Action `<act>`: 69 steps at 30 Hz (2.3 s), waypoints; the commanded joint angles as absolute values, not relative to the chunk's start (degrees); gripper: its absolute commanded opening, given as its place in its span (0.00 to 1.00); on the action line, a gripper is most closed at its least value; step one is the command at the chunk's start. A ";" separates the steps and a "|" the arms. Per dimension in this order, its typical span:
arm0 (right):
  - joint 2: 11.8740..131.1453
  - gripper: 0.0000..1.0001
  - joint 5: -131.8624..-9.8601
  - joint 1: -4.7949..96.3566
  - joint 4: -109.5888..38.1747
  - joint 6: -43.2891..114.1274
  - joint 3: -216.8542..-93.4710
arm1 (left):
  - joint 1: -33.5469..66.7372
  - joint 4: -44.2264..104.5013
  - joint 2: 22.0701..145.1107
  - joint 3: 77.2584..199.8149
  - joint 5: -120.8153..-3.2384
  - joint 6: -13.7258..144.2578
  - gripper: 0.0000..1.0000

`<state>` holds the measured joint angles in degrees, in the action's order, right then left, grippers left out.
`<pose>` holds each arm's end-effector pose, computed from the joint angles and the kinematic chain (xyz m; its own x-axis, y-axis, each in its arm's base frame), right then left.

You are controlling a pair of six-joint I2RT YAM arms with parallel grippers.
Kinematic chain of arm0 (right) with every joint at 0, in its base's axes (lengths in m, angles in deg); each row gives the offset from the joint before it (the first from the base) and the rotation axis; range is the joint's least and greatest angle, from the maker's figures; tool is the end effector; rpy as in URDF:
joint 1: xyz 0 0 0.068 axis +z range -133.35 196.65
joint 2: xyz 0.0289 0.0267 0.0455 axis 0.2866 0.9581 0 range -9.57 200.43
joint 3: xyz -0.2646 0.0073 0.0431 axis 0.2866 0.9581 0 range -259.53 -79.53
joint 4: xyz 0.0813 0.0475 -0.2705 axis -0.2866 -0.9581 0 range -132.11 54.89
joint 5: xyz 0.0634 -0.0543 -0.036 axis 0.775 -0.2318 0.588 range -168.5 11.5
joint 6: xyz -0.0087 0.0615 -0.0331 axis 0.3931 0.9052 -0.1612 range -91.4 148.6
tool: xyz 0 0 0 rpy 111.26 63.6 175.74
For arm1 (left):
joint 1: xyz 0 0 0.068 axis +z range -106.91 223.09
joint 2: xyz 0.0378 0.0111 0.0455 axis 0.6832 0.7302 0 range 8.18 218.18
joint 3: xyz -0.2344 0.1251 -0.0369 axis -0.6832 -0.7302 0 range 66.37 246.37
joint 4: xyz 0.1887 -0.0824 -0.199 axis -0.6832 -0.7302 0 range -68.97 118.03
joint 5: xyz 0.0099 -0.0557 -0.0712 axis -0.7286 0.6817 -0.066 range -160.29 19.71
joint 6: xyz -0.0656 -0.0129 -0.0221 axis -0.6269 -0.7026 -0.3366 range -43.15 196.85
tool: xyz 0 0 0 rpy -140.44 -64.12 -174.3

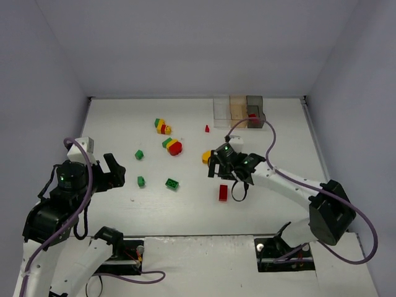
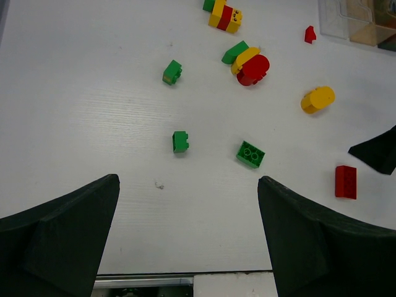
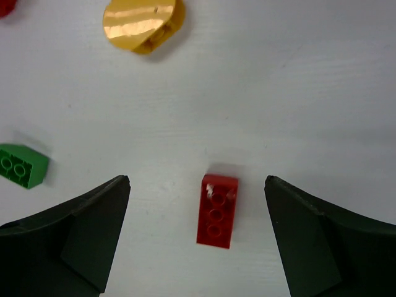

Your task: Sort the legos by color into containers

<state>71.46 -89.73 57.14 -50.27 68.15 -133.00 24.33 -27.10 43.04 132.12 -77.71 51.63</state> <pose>0.2689 0.2148 0.2087 -0.7340 0.1944 -0.6507 -0.0788 0.9273 0.3659 0.1245 -0.0344 0.3987 -0.4401 -0.2967 -0.8475 0.0221 0.9400 -0.3405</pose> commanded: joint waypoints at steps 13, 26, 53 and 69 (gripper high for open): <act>79.55 0.82 -99.86 75.19 -56.29 91.19 -131.73 | 21.91 -24.09 44.13 130.88 -76.44 49.95 0.87; 75.16 0.72 -104.43 75.11 -58.31 91.53 -133.50 | 20.51 -23.30 45.45 130.61 -76.70 50.48 0.87; 84.30 0.31 -100.91 68.16 -56.03 87.41 -129.98 | 19.89 -22.77 47.21 130.35 -76.97 51.44 0.87; 83.21 0.00 -97.86 38.93 -45.15 39.72 -156.22 | 19.89 -22.07 45.36 129.21 -76.35 51.01 0.87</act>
